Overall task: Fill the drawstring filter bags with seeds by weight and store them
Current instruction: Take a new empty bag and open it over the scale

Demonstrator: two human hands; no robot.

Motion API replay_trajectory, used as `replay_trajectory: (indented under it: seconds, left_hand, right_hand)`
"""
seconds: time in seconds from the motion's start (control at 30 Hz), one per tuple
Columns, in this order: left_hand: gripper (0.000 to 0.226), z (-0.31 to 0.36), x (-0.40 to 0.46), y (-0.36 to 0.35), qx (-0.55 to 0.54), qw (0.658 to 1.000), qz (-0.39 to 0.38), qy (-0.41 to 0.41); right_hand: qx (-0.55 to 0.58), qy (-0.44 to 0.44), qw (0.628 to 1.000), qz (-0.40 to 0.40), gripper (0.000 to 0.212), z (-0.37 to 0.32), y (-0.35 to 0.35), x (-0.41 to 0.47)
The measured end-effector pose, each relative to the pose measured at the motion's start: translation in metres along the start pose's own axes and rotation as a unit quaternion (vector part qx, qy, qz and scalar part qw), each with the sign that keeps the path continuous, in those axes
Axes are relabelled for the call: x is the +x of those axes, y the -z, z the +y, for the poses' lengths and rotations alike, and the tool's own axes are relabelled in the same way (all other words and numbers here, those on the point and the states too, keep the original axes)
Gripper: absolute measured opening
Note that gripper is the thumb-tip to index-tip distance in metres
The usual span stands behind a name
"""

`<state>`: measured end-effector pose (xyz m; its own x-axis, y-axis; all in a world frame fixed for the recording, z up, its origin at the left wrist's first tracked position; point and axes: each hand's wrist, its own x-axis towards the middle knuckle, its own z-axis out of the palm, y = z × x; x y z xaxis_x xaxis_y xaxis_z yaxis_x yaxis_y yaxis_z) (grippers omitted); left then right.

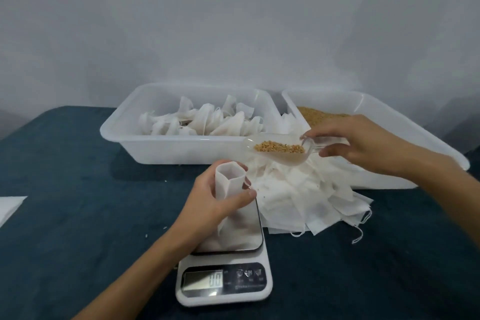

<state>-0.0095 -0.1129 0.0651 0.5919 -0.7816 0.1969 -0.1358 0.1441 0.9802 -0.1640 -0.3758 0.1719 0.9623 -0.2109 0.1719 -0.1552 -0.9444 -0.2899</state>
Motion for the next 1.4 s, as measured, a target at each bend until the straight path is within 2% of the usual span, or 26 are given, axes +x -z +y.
replay_trajectory:
  seconds: [0.27,0.6,1.27,1.4]
  left_hand:
    - [0.038,-0.003,-0.001,-0.001,-0.007,1.0,-0.002,0.024]
    - [0.046,-0.003,-0.001,-0.003,0.006,0.999,0.004,0.031]
    - [0.057,-0.007,0.0,-0.003,0.008,1.0,-0.003,0.025]
    - [0.049,-0.006,-0.001,-0.002,0.011,1.0,-0.008,0.022]
  right_hand:
    - [-0.06,0.063,0.996,0.01,0.044,-0.034,0.013,0.008]
    - [-0.141,0.1,0.985,0.018,0.057,-0.04,0.021,0.016]
    - [-0.236,0.179,0.952,0.081,0.064,-0.046,0.02,0.026]
    - [-0.241,0.179,0.95,0.082,0.058,-0.048,0.021,0.026]
